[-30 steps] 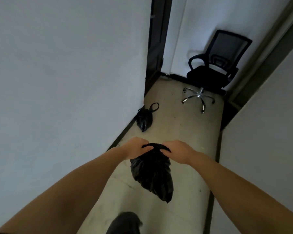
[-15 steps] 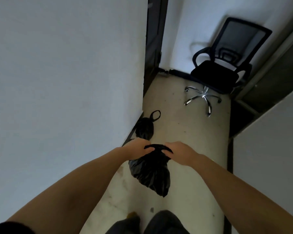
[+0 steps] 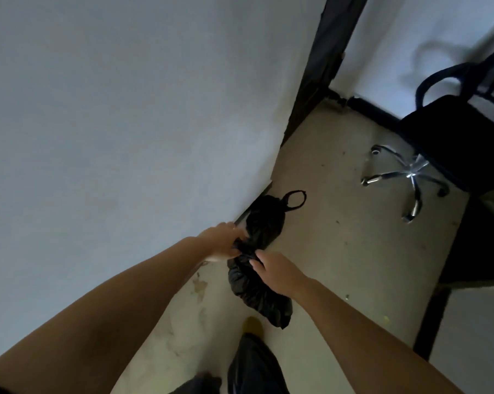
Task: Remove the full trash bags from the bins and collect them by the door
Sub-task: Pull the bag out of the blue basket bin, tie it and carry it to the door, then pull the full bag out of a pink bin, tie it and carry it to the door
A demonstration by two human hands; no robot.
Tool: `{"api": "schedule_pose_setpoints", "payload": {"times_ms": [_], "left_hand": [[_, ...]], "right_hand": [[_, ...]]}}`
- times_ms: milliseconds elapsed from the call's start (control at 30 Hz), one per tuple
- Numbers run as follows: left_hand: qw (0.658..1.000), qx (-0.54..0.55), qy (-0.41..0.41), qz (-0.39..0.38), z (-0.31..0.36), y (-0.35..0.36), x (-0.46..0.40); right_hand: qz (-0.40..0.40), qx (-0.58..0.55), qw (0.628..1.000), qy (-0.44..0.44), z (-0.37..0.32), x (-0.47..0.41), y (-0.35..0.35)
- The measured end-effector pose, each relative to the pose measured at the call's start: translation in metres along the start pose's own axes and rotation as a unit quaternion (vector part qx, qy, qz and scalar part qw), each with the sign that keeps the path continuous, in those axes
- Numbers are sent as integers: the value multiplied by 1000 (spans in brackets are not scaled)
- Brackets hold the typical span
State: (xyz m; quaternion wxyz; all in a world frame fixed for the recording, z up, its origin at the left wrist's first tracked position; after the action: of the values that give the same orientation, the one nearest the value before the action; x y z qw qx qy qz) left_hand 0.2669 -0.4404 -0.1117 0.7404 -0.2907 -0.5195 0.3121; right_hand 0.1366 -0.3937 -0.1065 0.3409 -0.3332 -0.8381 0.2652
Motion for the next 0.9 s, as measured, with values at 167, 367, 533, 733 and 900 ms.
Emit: {"api": "schedule_pose_setpoints", "payload": {"times_ms": [167,367,533,733,900], "left_hand": [[989,-129,-15,65,-43,-15,-76],[937,-292,47,186,-92,-6,-114],[887,-348,135,272,-93,0,-108],[867,-374,137,300,-97,6,-114],[885,-374,102,258,-95,3,-115]], "right_hand": [[-39,3,999,2,50,-91,33],[17,-8,999,46,136,-176,89],[12,-33,995,97,198,-212,150],[-45,7,991,127,232,-230,186],[-74,50,991,104,220,-220,157]]}}
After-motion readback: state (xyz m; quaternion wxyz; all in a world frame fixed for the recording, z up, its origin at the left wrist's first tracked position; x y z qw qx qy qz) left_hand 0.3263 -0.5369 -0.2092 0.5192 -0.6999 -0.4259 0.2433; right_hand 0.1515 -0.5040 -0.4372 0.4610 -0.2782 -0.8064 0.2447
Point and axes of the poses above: each hand's wrist, its own x-axis away from the middle knuckle, its own y-axis out of the palm, z = x × y, the point moved 6 cm from there along -x, towards the middle knuckle, and after that the axes turned 9 degrees about -y, right-handed, at the moved point
